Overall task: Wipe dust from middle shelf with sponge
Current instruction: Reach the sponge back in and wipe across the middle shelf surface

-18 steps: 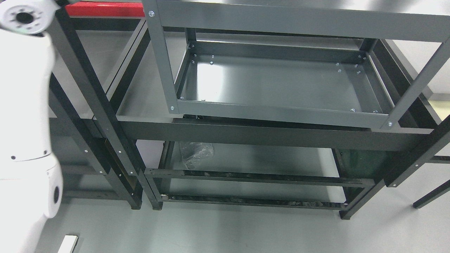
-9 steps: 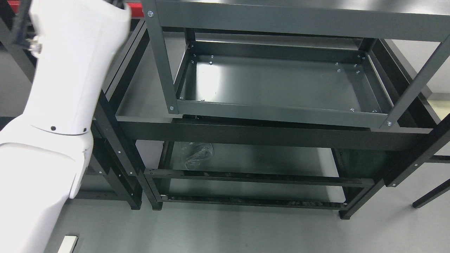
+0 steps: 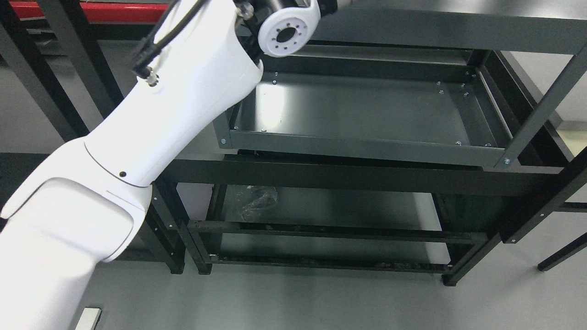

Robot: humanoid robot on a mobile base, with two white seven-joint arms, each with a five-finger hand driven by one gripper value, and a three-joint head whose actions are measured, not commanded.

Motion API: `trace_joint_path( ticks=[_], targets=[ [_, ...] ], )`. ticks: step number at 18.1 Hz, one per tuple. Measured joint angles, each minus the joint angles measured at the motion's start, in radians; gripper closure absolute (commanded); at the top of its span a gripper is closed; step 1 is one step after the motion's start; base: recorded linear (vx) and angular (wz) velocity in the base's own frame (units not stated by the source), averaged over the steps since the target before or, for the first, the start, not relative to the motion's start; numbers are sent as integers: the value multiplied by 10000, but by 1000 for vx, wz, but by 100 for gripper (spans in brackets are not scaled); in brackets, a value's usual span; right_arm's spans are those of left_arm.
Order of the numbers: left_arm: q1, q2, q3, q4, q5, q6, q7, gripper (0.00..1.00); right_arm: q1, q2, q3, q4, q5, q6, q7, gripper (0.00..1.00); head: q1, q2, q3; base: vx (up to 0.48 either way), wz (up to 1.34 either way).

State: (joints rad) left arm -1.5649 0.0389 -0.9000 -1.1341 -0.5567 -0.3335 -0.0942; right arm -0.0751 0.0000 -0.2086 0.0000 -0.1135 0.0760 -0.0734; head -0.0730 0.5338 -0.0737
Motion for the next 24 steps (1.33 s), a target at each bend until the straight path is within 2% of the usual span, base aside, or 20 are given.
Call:
trace_joint_path(
  ticks=[5, 11, 16, 21, 24],
  targets=[
    [-20, -146, -1035, 463, -305, -26, 1, 100, 0, 0, 0, 0, 0, 0, 0, 0, 0, 0, 0, 0, 0],
    [235, -247, -921, 881, -1271, -1011, -351, 100, -1, 0, 0, 0, 0, 0, 0, 0, 0, 0, 0, 0, 0],
    [694, 35, -89, 684, -1797, -2130, -1187, 100, 0, 0, 0, 0, 0, 0, -6, 0, 0, 0, 0, 0, 0],
    [1612, 1051, 1425, -48, -2008, -3747, -2378, 100, -1, 0, 0, 0, 0, 0, -6, 0, 0, 0, 0, 0, 0],
    [2363, 1693, 2759, -498, -2040, -4272, -3181, 100, 0, 0, 0, 0, 0, 0, -6, 0, 0, 0, 0, 0, 0]
  ],
)
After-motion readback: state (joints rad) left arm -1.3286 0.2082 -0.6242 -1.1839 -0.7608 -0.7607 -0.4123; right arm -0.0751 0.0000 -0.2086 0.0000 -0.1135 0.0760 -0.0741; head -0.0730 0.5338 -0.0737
